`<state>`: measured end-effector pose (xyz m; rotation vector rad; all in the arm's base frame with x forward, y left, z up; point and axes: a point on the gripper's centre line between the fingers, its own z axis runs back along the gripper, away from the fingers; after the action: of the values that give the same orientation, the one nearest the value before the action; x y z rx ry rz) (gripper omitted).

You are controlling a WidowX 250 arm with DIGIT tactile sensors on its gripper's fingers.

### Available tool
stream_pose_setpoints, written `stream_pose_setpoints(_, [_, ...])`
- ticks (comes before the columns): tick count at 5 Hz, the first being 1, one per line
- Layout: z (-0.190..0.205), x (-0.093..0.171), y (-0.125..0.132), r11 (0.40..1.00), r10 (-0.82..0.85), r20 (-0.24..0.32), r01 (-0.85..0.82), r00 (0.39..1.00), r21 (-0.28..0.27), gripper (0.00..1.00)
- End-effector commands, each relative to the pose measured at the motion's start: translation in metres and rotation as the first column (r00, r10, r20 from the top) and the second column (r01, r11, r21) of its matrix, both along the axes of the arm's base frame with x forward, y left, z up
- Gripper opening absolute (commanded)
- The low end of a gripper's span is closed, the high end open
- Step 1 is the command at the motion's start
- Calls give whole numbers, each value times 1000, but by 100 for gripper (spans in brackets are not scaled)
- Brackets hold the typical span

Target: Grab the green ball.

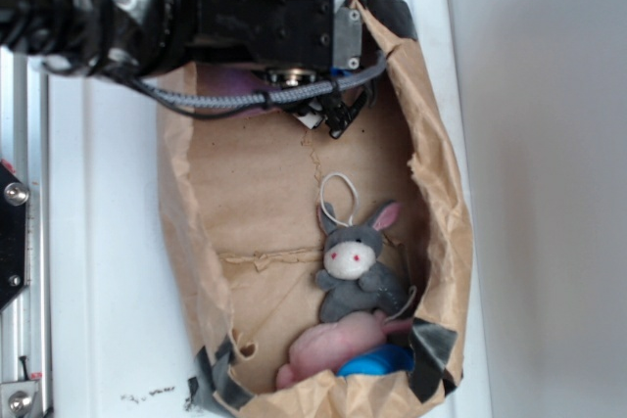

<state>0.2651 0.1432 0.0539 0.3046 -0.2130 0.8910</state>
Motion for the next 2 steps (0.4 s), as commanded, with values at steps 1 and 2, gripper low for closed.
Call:
stream_pose_setpoints(1, [20, 1, 10, 999, -53, 23, 53, 998, 0, 0])
stream_pose_setpoints(2, [21, 1, 5, 997, -72, 21, 72, 997, 14, 0])
